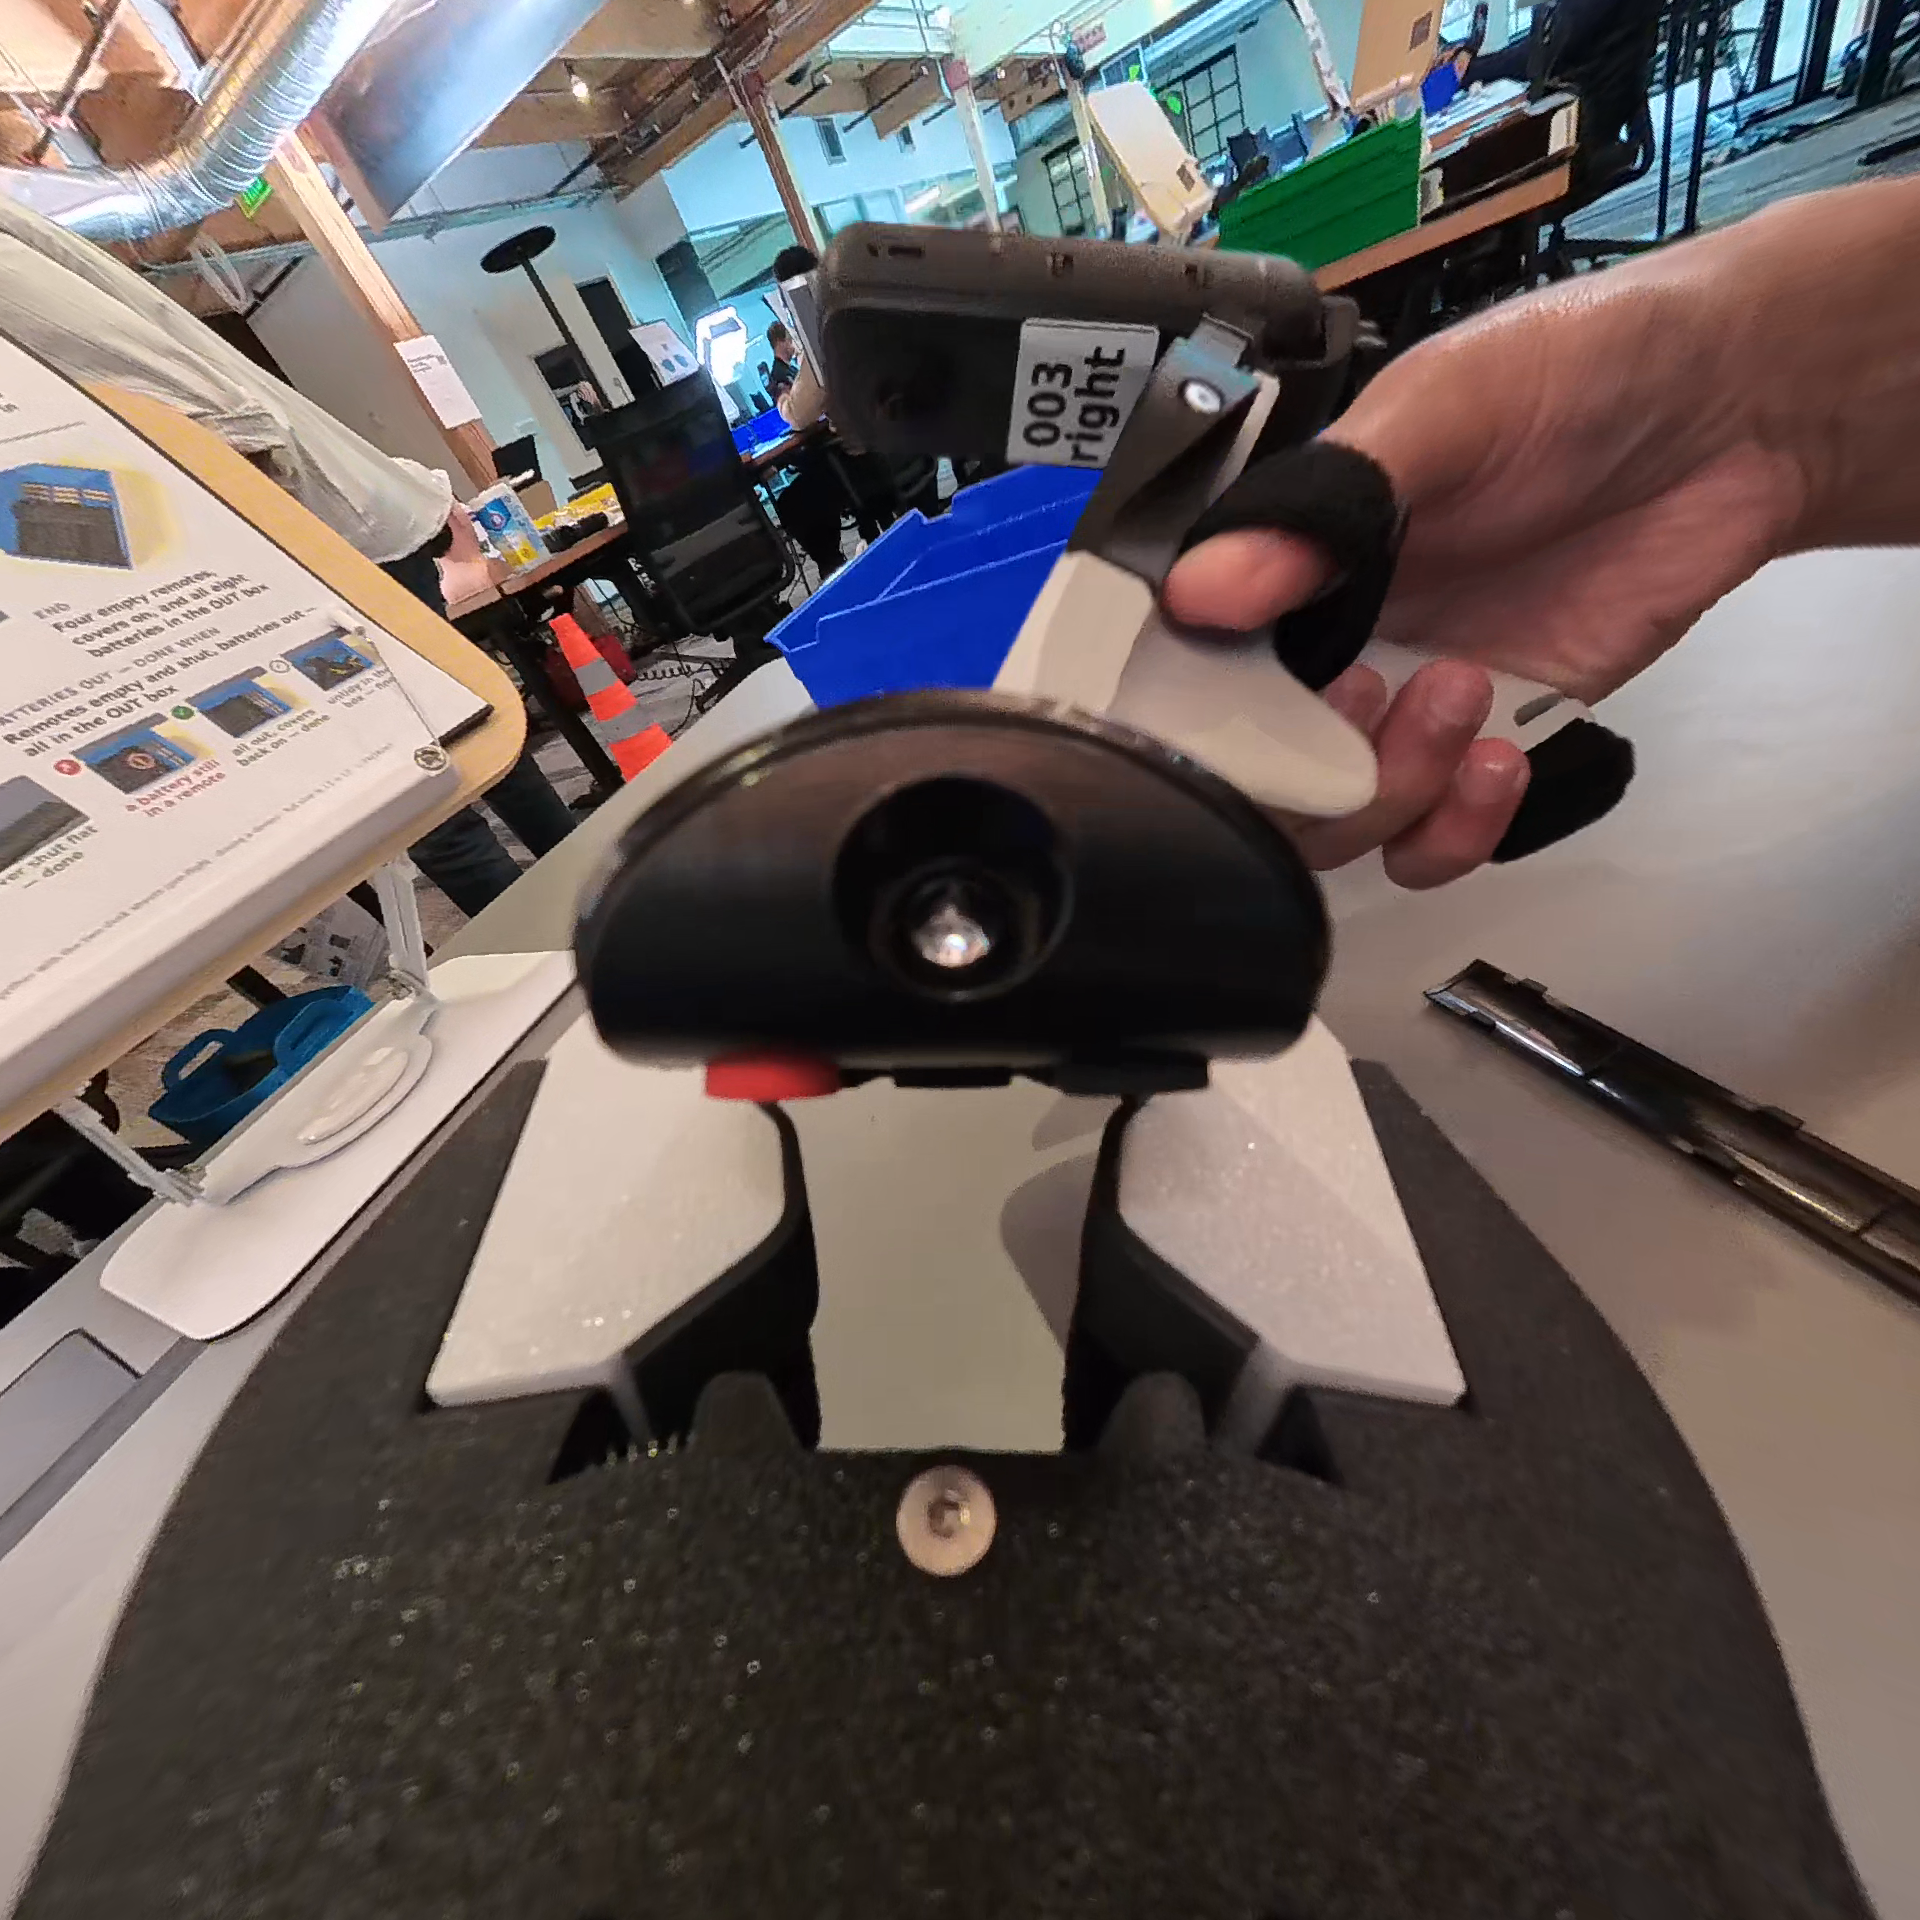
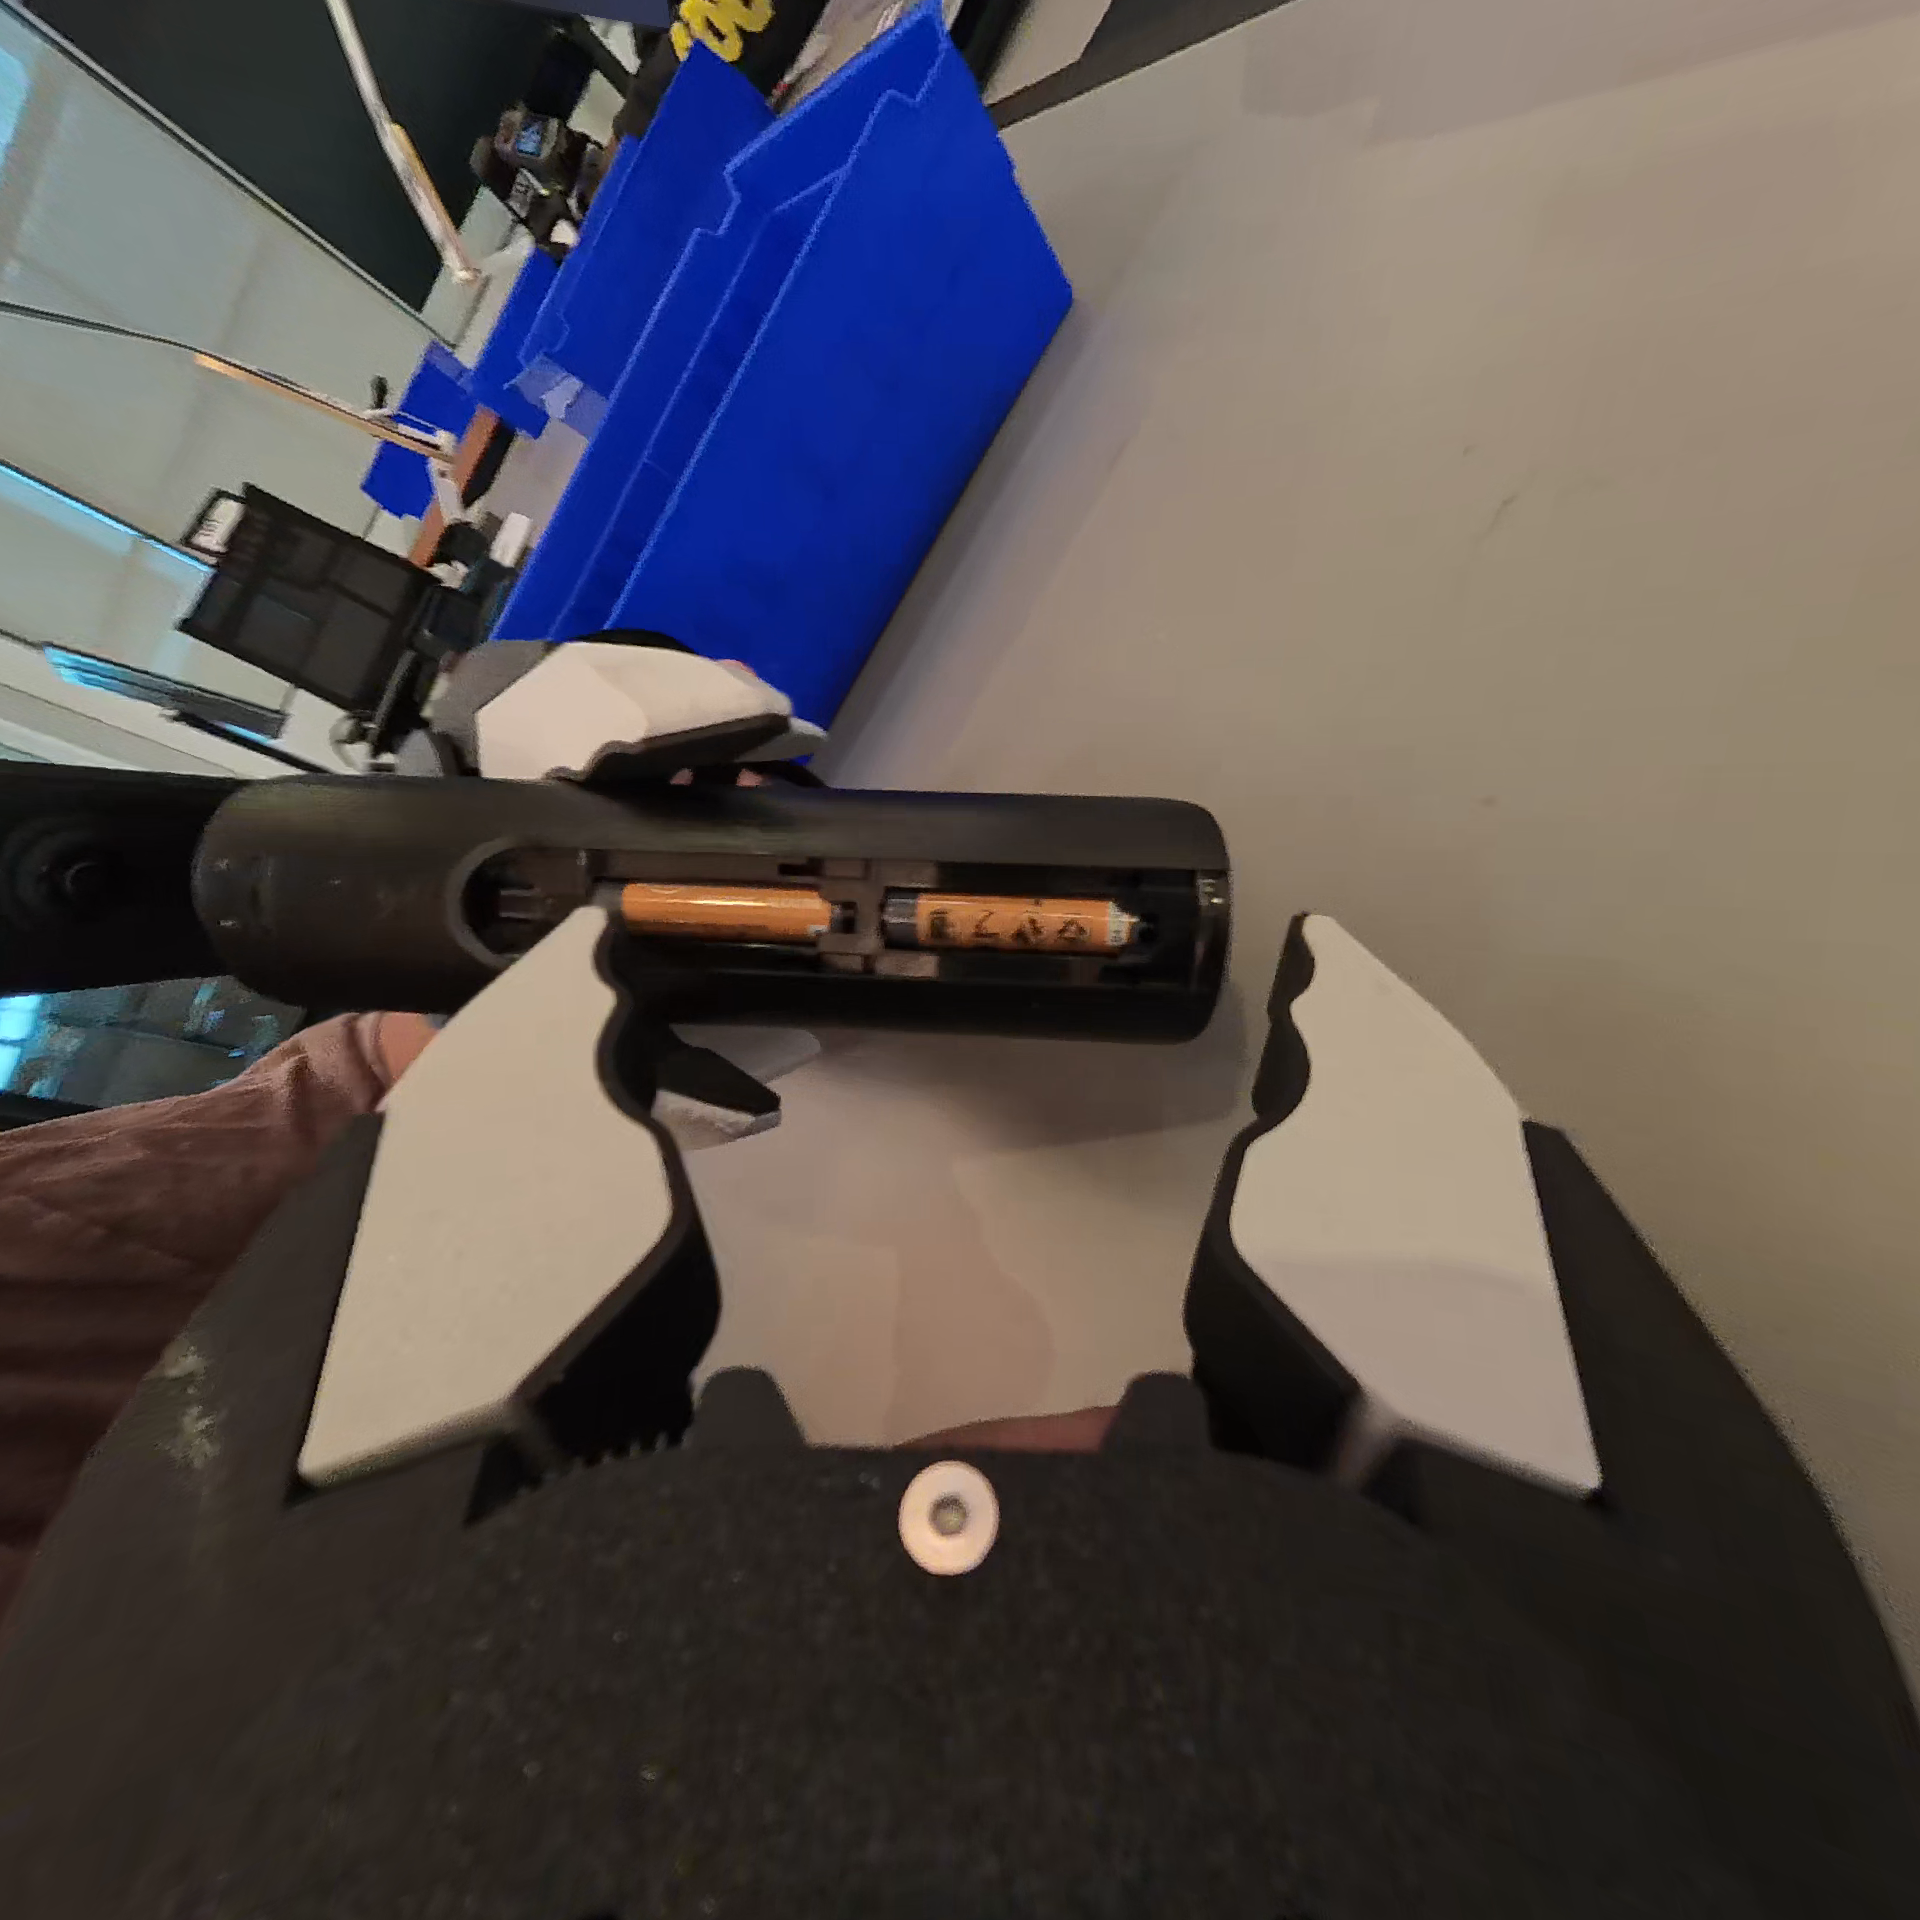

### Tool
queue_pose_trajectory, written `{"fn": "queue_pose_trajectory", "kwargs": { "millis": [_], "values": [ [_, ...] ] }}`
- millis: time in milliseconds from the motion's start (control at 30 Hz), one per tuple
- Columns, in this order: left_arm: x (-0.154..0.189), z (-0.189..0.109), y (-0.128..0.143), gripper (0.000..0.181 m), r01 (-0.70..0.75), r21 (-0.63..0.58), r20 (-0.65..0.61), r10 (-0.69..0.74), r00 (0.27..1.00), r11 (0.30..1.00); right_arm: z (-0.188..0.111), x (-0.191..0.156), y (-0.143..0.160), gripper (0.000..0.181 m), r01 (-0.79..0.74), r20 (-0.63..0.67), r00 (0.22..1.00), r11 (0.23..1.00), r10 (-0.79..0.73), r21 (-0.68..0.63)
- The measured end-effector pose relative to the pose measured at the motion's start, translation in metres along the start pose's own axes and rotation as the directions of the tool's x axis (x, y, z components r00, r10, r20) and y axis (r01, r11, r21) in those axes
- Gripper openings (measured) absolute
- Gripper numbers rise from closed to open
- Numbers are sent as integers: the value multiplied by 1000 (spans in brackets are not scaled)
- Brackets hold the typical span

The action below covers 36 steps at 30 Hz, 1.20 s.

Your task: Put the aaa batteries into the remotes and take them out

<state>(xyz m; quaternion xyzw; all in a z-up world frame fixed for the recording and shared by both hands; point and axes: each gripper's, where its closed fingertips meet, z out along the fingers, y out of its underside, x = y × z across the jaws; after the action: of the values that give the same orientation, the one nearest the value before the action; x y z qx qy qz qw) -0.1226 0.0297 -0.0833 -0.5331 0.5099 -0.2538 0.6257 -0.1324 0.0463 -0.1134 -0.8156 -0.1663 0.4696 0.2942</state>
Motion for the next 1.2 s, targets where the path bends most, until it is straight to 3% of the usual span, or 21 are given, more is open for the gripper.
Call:
{"fn": "queue_pose_trajectory", "kwargs": {
  "millis": [167,900,1200],
  "values": [
    [6,3,1,61,-16,-9,-11,16,1000,1000,6,-6,5,120,-23,59,998,1000,24,-15],
    [8,1,-4,61,-32,20,-20,32,999,999,7,-11,7,117,-80,213,974,997,80,-7],
    [7,0,-5,61,-31,30,-12,31,999,999,5,-6,6,104,-53,167,985,999,52,2]
  ]
}}
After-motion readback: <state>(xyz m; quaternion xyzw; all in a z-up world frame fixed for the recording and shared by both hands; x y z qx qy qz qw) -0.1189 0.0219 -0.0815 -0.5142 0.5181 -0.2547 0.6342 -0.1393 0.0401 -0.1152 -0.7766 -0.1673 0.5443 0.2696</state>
